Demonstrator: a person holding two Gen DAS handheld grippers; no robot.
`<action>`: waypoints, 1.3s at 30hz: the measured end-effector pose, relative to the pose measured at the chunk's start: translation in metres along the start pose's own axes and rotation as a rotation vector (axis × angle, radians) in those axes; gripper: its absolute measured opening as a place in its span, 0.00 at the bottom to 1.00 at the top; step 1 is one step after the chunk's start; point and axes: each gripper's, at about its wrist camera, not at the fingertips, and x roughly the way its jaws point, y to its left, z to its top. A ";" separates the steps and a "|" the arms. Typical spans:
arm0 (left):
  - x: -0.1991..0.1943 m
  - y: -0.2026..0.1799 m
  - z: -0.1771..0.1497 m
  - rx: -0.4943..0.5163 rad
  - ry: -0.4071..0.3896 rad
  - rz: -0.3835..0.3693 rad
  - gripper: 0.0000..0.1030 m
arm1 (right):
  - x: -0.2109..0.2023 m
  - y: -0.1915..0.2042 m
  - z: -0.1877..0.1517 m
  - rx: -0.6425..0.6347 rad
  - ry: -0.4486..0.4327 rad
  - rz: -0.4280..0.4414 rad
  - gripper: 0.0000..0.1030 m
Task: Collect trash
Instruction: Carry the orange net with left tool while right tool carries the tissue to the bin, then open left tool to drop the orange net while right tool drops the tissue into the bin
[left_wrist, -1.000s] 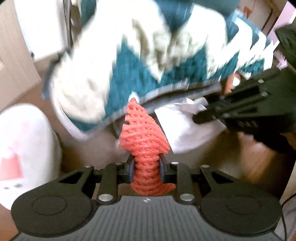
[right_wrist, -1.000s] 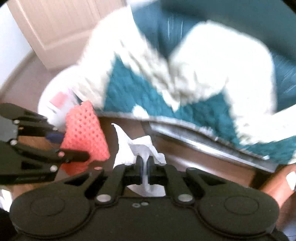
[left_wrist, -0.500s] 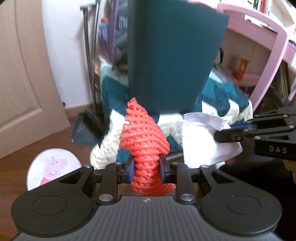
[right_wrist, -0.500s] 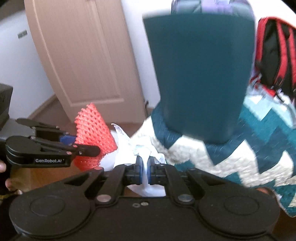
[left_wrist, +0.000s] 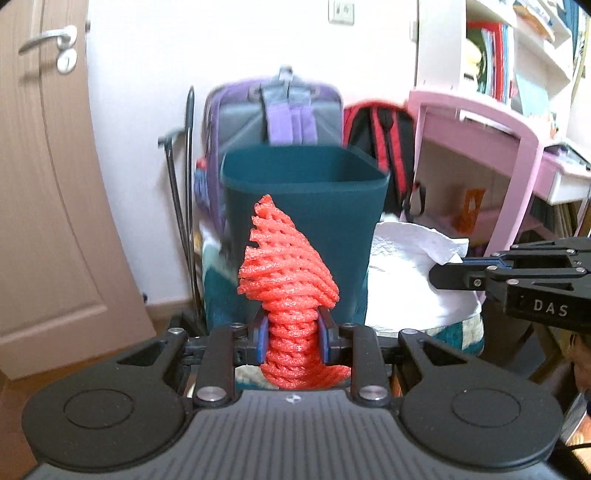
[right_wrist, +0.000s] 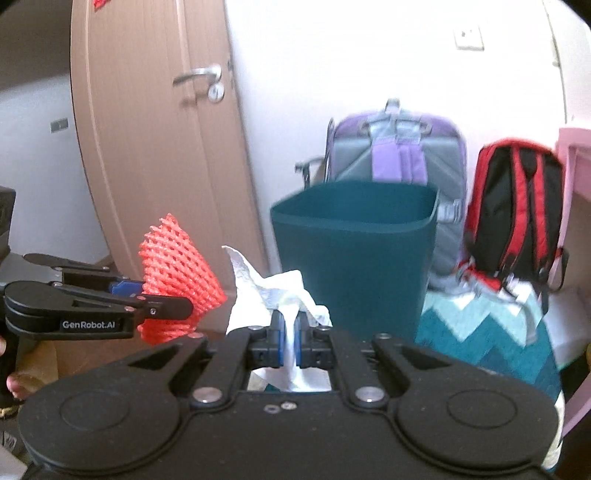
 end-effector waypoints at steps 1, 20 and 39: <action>-0.002 -0.005 0.007 0.000 -0.013 0.001 0.25 | -0.002 -0.002 0.005 -0.003 -0.014 -0.003 0.04; 0.062 -0.022 0.149 -0.056 -0.040 0.060 0.25 | 0.054 -0.056 0.117 -0.059 -0.083 -0.127 0.08; 0.197 -0.008 0.151 -0.042 0.187 0.070 0.28 | 0.156 -0.085 0.100 -0.112 0.139 -0.121 0.25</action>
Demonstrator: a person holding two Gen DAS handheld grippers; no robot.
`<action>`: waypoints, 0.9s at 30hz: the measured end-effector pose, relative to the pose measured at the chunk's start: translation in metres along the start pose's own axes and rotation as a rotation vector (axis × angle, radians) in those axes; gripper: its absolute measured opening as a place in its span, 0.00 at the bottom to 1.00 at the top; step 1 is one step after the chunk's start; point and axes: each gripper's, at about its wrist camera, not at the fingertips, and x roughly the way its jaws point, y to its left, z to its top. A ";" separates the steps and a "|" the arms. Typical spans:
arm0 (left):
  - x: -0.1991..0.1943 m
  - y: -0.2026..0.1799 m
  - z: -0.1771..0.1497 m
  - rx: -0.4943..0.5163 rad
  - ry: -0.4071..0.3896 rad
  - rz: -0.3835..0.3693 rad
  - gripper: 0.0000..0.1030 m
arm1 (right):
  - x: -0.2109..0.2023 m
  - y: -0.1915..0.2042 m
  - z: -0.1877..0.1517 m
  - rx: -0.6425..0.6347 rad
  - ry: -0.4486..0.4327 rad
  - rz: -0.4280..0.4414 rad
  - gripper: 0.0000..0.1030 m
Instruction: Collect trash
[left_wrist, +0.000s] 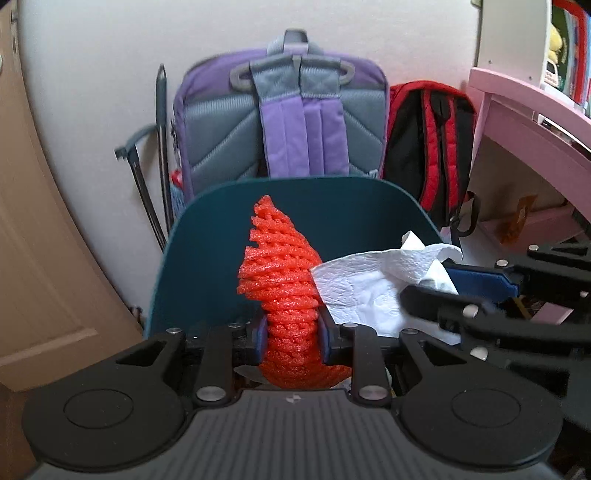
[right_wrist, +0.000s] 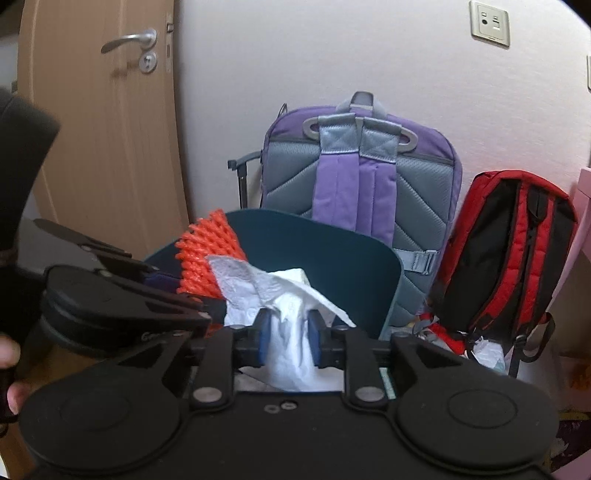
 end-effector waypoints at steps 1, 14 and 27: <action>0.004 0.002 -0.001 -0.014 0.010 0.000 0.28 | 0.002 0.000 -0.001 -0.003 0.003 -0.003 0.26; -0.003 0.007 -0.013 -0.066 -0.007 0.032 0.74 | -0.012 -0.009 -0.009 0.046 -0.007 -0.027 0.49; -0.076 -0.011 -0.029 -0.084 -0.133 0.004 0.78 | -0.081 -0.004 -0.012 0.079 -0.111 0.006 0.53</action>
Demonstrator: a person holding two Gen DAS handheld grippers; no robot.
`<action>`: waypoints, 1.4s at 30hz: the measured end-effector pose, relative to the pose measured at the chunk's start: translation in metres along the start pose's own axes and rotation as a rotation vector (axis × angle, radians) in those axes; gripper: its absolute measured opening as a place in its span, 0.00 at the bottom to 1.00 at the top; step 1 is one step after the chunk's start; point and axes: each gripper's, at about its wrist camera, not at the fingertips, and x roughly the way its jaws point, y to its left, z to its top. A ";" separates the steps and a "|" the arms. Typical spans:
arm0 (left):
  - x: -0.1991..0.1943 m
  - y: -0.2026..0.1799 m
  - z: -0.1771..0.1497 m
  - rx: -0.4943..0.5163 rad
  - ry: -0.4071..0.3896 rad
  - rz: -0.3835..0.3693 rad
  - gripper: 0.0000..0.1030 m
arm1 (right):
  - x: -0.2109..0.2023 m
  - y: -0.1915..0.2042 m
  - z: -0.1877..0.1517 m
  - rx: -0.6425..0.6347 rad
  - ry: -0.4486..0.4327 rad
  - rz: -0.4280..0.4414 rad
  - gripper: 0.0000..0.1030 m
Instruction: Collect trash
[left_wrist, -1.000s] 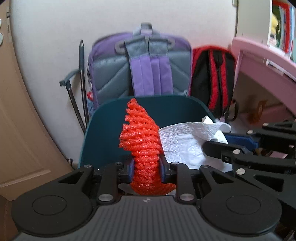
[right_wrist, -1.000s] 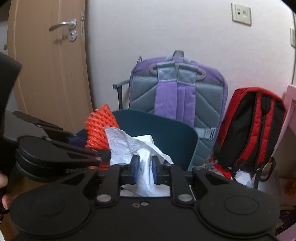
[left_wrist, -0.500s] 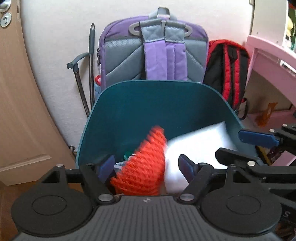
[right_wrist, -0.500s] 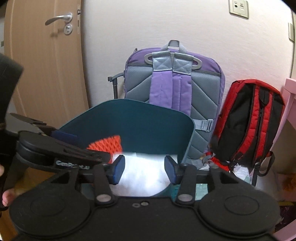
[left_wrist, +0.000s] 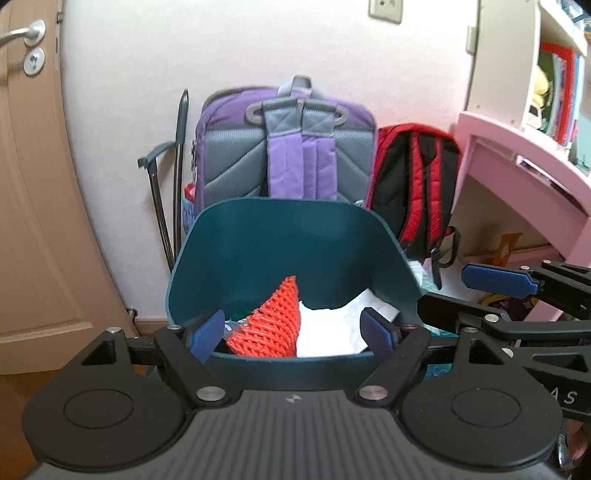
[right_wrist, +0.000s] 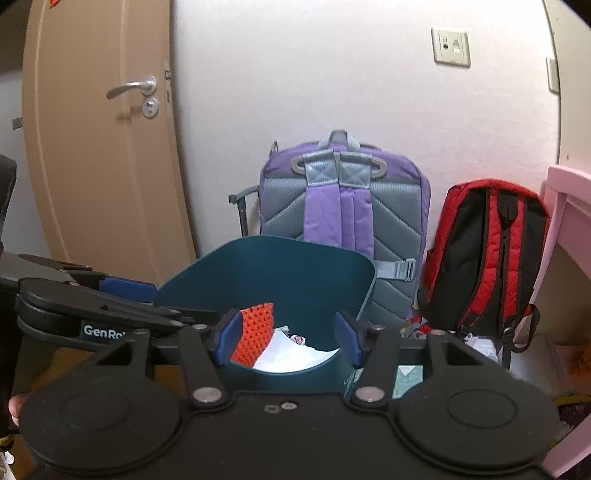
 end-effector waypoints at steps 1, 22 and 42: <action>-0.006 -0.001 -0.001 0.001 -0.010 -0.002 0.78 | -0.005 0.001 0.000 0.001 -0.008 0.005 0.53; -0.131 -0.031 -0.061 0.026 -0.245 0.048 0.97 | -0.119 0.028 -0.030 0.000 -0.172 0.105 0.56; -0.165 -0.033 -0.111 -0.036 -0.238 0.050 0.97 | -0.156 0.052 -0.070 0.022 -0.166 0.143 0.57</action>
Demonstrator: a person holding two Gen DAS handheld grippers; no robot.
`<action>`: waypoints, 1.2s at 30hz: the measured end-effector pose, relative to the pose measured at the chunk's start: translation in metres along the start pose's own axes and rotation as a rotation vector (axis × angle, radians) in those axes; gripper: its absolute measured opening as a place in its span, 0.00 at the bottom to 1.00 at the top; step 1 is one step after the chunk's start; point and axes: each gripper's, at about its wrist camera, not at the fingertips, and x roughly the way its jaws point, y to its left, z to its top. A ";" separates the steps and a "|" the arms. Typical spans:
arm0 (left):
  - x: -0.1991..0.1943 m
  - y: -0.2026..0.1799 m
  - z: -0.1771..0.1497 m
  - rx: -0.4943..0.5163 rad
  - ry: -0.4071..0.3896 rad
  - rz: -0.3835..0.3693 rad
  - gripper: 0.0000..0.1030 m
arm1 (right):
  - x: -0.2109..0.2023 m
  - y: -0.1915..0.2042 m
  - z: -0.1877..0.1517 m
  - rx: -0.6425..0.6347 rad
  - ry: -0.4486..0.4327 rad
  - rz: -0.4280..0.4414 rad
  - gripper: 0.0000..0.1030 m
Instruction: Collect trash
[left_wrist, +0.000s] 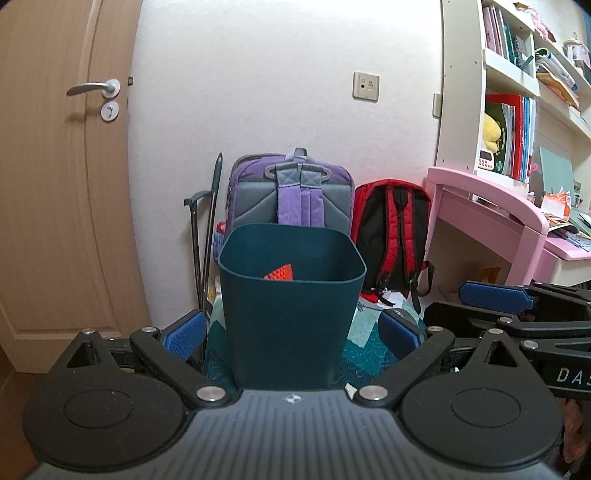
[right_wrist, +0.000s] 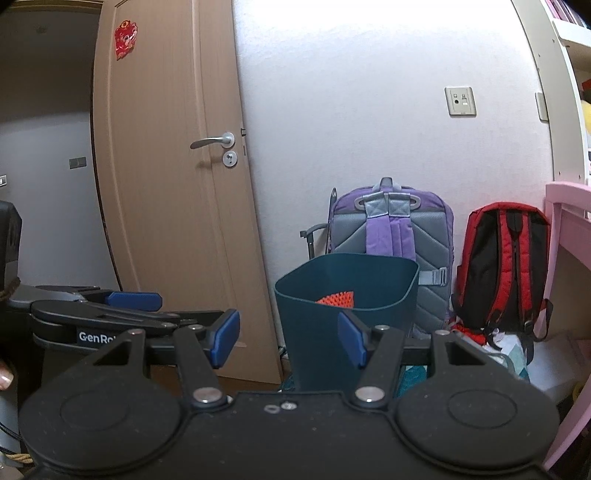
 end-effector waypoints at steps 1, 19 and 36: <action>-0.001 0.000 -0.002 -0.003 0.002 0.001 0.97 | -0.001 0.001 -0.001 0.002 0.002 -0.001 0.57; -0.037 0.000 0.011 -0.022 -0.082 0.011 0.97 | -0.026 0.022 0.018 -0.030 -0.053 -0.010 0.57; -0.040 -0.007 0.015 -0.028 -0.095 0.014 0.97 | -0.034 0.017 0.017 -0.003 -0.081 -0.019 0.57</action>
